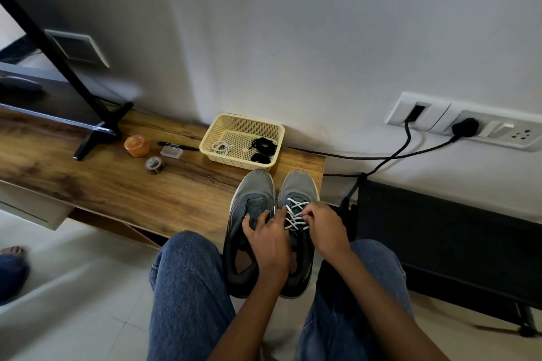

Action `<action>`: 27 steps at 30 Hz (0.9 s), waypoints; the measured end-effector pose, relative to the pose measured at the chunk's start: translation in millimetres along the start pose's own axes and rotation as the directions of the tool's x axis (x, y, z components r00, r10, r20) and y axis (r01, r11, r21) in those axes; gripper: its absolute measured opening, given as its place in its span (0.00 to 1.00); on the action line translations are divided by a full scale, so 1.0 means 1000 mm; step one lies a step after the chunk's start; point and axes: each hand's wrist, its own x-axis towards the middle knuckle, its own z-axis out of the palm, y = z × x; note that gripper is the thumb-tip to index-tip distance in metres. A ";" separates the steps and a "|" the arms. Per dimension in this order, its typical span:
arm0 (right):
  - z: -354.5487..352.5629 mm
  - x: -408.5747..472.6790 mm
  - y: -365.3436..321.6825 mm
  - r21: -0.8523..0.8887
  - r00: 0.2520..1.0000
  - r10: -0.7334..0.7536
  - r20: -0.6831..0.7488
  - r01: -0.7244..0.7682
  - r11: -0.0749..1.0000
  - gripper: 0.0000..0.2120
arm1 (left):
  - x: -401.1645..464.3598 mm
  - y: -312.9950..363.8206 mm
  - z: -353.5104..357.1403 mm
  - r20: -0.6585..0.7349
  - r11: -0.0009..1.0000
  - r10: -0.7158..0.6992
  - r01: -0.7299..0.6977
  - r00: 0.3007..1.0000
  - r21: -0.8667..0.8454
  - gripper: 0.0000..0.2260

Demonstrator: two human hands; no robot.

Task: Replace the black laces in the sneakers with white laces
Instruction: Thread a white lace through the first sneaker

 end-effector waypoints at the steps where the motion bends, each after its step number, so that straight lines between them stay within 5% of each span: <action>1: 0.001 -0.001 0.000 -0.024 1.000 -0.009 0.014 0.009 1.000 0.08 | 0.000 0.000 0.000 -0.004 1.000 0.000 0.000 1.000 -0.002 0.24; 4: 0.002 -0.003 -0.001 -0.019 1.000 -0.020 0.024 0.020 1.000 0.11 | 0.001 0.000 0.001 -0.009 1.000 -0.010 0.010 1.000 0.000 0.23; 10: 0.002 0.000 0.005 0.044 0.998 -0.055 -0.032 0.057 0.997 0.03 | 0.000 0.000 0.001 -0.009 1.000 -0.018 0.018 1.000 -0.012 0.24; 27: -0.001 -0.022 0.001 -0.114 0.985 -0.171 0.038 0.174 0.978 0.12 | -0.001 0.002 -0.002 -0.028 1.000 0.000 0.001 1.000 0.030 0.22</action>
